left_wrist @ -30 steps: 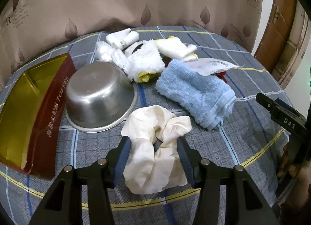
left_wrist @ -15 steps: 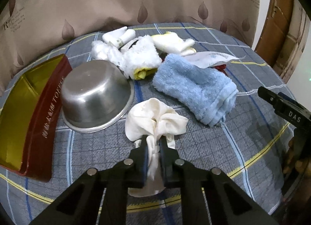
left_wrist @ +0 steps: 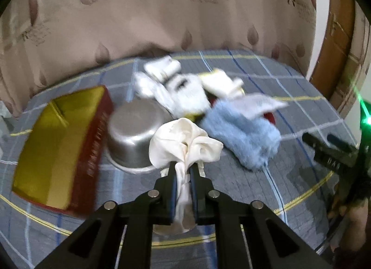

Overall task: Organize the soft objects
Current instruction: 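Grasp the cream scrunchie with the left gripper, then carry the cream scrunchie into the gold tray and open the left gripper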

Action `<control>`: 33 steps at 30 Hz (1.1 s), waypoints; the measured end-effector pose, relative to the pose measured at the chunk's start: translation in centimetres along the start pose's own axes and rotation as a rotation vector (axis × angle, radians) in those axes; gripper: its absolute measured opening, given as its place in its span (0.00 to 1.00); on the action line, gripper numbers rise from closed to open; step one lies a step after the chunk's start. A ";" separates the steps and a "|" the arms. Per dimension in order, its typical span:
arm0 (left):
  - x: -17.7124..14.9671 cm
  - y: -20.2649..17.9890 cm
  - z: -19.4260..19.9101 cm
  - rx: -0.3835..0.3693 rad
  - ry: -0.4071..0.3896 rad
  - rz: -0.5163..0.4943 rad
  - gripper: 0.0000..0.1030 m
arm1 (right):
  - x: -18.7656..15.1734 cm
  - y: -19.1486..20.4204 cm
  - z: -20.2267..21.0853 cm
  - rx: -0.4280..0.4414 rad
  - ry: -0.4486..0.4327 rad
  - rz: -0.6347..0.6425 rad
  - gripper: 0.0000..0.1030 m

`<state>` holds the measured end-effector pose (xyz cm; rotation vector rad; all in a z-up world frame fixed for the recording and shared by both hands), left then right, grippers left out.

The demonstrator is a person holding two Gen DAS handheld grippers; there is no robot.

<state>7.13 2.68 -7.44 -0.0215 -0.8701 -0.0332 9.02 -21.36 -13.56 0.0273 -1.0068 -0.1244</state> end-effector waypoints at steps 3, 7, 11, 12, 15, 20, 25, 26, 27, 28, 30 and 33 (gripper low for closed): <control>1.5 2.1 1.3 0.030 -0.025 0.018 0.10 | -0.1 0.0 -0.2 -0.008 0.009 0.008 0.95; 3.0 5.0 2.3 0.071 -0.046 0.043 0.10 | -0.2 -0.1 -0.4 -0.019 0.019 0.013 0.95; 3.6 8.0 3.3 0.109 -0.056 0.066 0.10 | -0.2 -0.1 -0.4 -0.031 0.026 0.023 0.95; 3.7 8.9 3.4 0.123 -0.058 0.072 0.10 | -0.2 -0.1 -0.4 -0.032 0.024 0.025 0.95; 3.8 11.2 3.4 0.150 -0.051 0.087 0.10 | 0.1 0.7 0.5 -0.002 -0.014 0.050 0.95; 4.2 15.2 3.0 0.200 -0.043 0.098 0.10 | 0.3 5.9 4.3 0.164 -0.087 0.158 0.95; 4.4 19.4 1.2 0.242 -0.009 0.108 0.10 | 0.3 10.2 6.2 0.267 -0.072 0.207 0.95; 4.4 20.2 0.9 0.250 -0.004 0.108 0.10 | 0.4 10.5 6.2 0.273 -0.064 0.200 0.95; 4.4 21.0 0.4 0.252 0.007 0.111 0.10 | 0.4 10.6 6.2 0.273 -0.059 0.198 0.95; 4.4 21.6 -0.1 0.249 0.017 0.114 0.10 | 0.4 10.7 6.0 0.268 -0.053 0.197 0.95; 4.5 22.7 -0.9 0.256 0.031 0.116 0.10 | 0.4 10.5 5.6 0.261 -0.039 0.195 0.95; 4.6 23.7 -2.0 0.256 0.049 0.112 0.10 | 0.3 10.2 4.8 0.246 -0.019 0.197 0.95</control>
Point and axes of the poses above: each gripper's, at about its wrist camera, not at the fingertips, and z roughly against the way its jaws point, y to its left, x to its top, the point moved 10 cm from there along -z, roughly the way its jaws point, and after that the axes turned 9 degrees about -y, right-handed, at the moved point
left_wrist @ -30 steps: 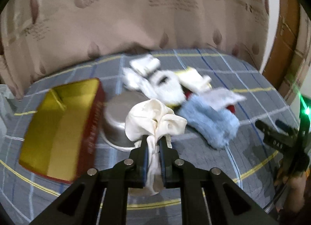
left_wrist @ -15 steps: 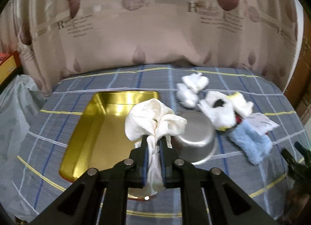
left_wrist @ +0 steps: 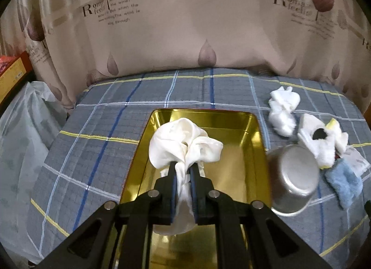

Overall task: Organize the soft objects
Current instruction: 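Carry the cream scrunchie into the gold tray and open the left gripper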

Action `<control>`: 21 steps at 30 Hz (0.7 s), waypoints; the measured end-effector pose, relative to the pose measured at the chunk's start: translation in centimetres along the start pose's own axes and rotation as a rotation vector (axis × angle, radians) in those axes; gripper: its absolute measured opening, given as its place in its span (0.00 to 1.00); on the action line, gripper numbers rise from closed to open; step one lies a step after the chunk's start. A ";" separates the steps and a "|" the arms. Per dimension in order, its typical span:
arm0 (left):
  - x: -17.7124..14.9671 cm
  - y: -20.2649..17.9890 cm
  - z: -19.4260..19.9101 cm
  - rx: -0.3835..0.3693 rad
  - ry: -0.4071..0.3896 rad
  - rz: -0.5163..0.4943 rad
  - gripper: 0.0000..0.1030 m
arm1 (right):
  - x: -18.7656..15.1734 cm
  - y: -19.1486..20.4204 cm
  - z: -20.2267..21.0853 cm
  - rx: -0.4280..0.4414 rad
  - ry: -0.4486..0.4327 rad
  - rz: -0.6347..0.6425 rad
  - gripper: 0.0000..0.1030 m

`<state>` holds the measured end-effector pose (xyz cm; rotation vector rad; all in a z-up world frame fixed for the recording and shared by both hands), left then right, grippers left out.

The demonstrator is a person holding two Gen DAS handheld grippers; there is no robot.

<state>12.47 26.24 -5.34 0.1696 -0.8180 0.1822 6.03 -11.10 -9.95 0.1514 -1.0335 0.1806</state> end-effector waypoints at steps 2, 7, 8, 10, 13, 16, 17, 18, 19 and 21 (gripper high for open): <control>0.1 0.1 -0.7 -0.002 0.008 -0.008 0.10 | -0.1 0.0 -0.5 -0.004 0.012 0.001 0.95; 0.2 -0.4 -2.4 -0.026 0.033 -0.029 0.16 | -0.2 0.3 -1.5 -0.014 0.033 0.020 0.95; 0.2 -0.6 -2.7 -0.027 0.045 -0.041 0.18 | -0.3 0.4 -1.7 -0.014 0.038 0.021 0.95; 0.4 -0.8 -3.1 -0.002 0.039 -0.064 0.29 | -0.4 0.4 -2.0 -0.017 0.047 0.027 0.95; 0.8 -0.6 -3.3 0.001 0.016 -0.044 0.41 | -0.7 0.5 -2.3 -0.010 0.055 0.029 0.95; 1.3 -0.3 -3.3 -0.011 -0.006 -0.017 0.47 | -0.9 0.7 -2.6 0.000 0.063 0.034 0.95; 1.4 -0.3 -3.3 -0.023 -0.008 -0.008 0.48 | -1.0 0.9 -2.6 0.013 0.067 0.036 0.95; 1.5 -0.3 -3.2 -0.038 -0.011 0.004 0.48 | -1.0 1.1 -2.6 0.018 0.067 0.042 0.95; 1.6 -0.2 -3.1 -0.048 -0.014 0.013 0.48 | -0.9 1.3 -2.7 0.022 0.067 0.050 0.95; 1.8 0.0 -2.7 -0.065 -0.015 0.028 0.48 | -1.0 2.0 -2.9 0.052 0.077 0.062 0.95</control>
Point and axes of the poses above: each gripper's, at about its wrist camera, not at the fingertips, and z roughly against the way its jaws point, y to its left, x to its top, the point moved 10 cm from there along -z, roughly the way its jaws point, and after that the axes turned 9 degrees about -y, right-handed, at the moved point
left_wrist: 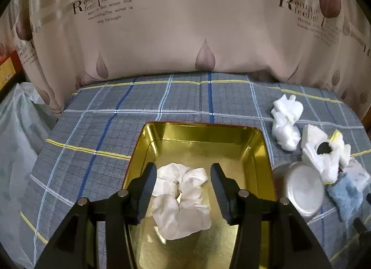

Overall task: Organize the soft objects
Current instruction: 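Carry the cream scrunchie into the gold tray and open the left gripper, then grasp the blue towel with the right gripper and drop it into the tray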

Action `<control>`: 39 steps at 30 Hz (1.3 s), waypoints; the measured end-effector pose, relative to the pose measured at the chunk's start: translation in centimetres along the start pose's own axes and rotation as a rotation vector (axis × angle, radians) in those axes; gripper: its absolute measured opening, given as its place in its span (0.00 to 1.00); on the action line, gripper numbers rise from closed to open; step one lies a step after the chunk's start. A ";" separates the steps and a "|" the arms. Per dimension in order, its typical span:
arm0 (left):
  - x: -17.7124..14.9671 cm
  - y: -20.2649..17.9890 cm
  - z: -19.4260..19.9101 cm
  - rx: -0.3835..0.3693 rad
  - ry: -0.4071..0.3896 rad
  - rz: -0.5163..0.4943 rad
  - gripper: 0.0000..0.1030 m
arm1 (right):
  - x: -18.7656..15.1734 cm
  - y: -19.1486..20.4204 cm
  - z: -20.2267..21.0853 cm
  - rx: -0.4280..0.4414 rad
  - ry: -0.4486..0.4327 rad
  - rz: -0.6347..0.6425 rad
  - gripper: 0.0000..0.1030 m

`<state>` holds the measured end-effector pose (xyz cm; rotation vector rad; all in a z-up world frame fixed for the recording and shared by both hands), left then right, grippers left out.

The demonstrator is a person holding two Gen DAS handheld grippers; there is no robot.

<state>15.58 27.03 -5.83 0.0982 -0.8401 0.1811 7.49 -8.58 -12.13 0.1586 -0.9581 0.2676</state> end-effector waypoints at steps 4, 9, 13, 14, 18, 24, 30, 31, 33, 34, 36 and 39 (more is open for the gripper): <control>0.8 0.0 1.4 -0.035 -0.038 0.026 0.54 | 0.8 1.2 -0.4 0.028 -0.007 0.049 0.96; 1.2 0.6 2.3 -0.042 -0.045 0.045 0.54 | 1.3 2.2 -2.5 0.030 0.033 0.108 0.70; 0.9 1.2 4.6 -0.040 -0.068 0.076 0.54 | 0.2 2.8 -4.4 0.084 0.130 0.078 0.39; 0.6 1.1 5.2 -0.042 -0.067 0.084 0.54 | 0.1 2.8 -4.5 0.082 0.137 0.076 0.34; -1.5 1.0 8.9 -0.039 -0.087 0.145 0.54 | 0.3 3.5 -3.9 0.124 0.121 0.072 0.17; -5.7 1.0 14.8 0.024 -0.117 0.195 0.54 | 0.7 4.9 -0.6 0.211 0.102 0.019 0.15; -9.4 3.5 18.2 0.111 -0.129 0.292 0.54 | 4.3 8.7 4.7 0.355 0.043 -0.042 0.15; -9.7 3.9 18.5 0.114 -0.129 0.304 0.54 | 5.3 9.9 5.3 0.380 0.029 -0.036 0.15; -10.2 4.8 18.9 0.145 -0.136 0.302 0.54 | 7.2 11.9 5.8 0.428 0.018 -0.042 0.15; -10.3 5.3 19.2 0.178 -0.139 0.295 0.54 | 8.4 13.4 5.6 0.456 0.015 -0.041 0.15; -10.4 6.1 19.4 0.216 -0.141 0.278 0.54 | 10.3 15.9 4.6 0.481 0.008 -0.026 0.15; -10.8 7.0 19.3 0.229 -0.125 0.298 0.54 | 12.7 20.0 1.5 0.493 0.016 0.006 0.15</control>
Point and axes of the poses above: each gripper's, at about its wrist camera, not at the fingertips, and z roughly against the way its jaws point, y to its left, x to its top, the point moved 10 cm from there along -z, roughly the way its jaws point, and after that the axes turned 9 degrees about -y, right-handed, at the moved point
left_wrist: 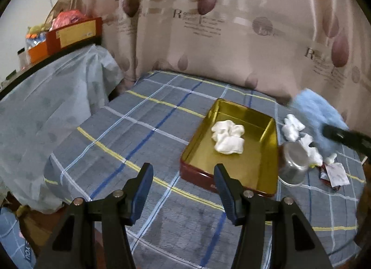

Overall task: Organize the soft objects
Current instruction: 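Grasp the blue towel with the right gripper and drop it into the tray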

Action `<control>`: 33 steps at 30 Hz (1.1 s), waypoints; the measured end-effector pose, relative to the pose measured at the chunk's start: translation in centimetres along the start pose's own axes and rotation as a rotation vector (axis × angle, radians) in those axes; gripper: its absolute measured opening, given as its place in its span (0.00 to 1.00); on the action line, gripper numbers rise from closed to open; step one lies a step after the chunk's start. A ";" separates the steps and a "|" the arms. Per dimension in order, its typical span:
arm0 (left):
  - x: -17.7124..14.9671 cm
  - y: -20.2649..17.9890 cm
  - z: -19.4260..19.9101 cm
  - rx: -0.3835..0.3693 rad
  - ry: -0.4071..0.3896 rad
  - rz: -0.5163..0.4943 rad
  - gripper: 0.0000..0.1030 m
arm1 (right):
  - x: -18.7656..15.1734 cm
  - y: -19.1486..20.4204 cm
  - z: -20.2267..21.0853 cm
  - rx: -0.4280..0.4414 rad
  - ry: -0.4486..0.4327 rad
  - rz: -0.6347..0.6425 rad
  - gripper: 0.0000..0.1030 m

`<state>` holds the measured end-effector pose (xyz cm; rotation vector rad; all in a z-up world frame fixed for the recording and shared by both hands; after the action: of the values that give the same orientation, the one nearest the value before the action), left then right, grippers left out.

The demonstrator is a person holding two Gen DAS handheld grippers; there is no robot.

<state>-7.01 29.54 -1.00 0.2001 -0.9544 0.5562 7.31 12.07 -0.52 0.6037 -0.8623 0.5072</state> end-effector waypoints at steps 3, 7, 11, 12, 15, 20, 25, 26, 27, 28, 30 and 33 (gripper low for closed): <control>0.0 0.9 -0.3 0.005 0.016 0.016 0.54 | 0.9 1.5 -4.8 0.003 0.042 0.037 0.15; 0.0 1.3 -0.4 0.034 0.009 -0.007 0.54 | 0.5 1.4 -10.7 -0.032 0.114 0.048 0.16; 0.1 0.6 -0.3 0.046 -0.011 -0.053 0.54 | 0.1 1.7 -14.7 -0.053 0.179 0.086 0.16; 0.1 0.5 -0.3 0.042 -0.010 -0.059 0.54 | -0.1 1.8 -15.3 -0.053 0.198 0.096 0.16; -0.3 -0.1 -0.5 0.028 -0.001 -0.071 0.54 | -0.7 2.0 -17.6 -0.049 0.266 0.124 0.16; -0.8 -0.7 -1.1 0.014 0.020 -0.086 0.54 | -1.1 2.3 -20.1 -0.066 0.314 0.182 0.16; -1.5 -1.1 -1.7 0.017 0.051 -0.108 0.54 | -2.3 1.3 -22.2 -0.116 0.366 0.230 0.19; -1.6 -1.1 -1.8 0.018 0.056 -0.111 0.54 | -2.5 1.3 -22.3 -0.115 0.370 0.235 0.27; -1.7 -1.2 -1.9 0.020 0.060 -0.113 0.54 | -2.4 1.3 -22.3 -0.121 0.365 0.242 0.31; -1.8 -1.2 -1.9 0.018 0.064 -0.113 0.54 | -2.1 1.2 -22.1 -0.147 0.343 0.259 0.44; -2.0 -1.4 -2.0 0.014 0.074 -0.121 0.54 | -1.5 1.3 -21.5 -0.159 0.305 0.267 0.65; -2.0 -1.7 -1.7 0.012 0.071 -0.129 0.54 | 0.4 1.0 -19.0 -0.196 0.184 0.266 0.72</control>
<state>-5.81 28.03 -3.45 0.2493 -0.8628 0.4472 17.16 25.60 -9.49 0.2590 -0.8094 0.6984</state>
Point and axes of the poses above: each gripper's, at about its wrist camera, not at the fingertips, and z roughly against the way its jaws point, y to its left, x to its top, the point moved 10 cm from there along -z, roughly the way its jaws point, and after that the axes turned 9 degrees about -y, right-handed, at the moved point
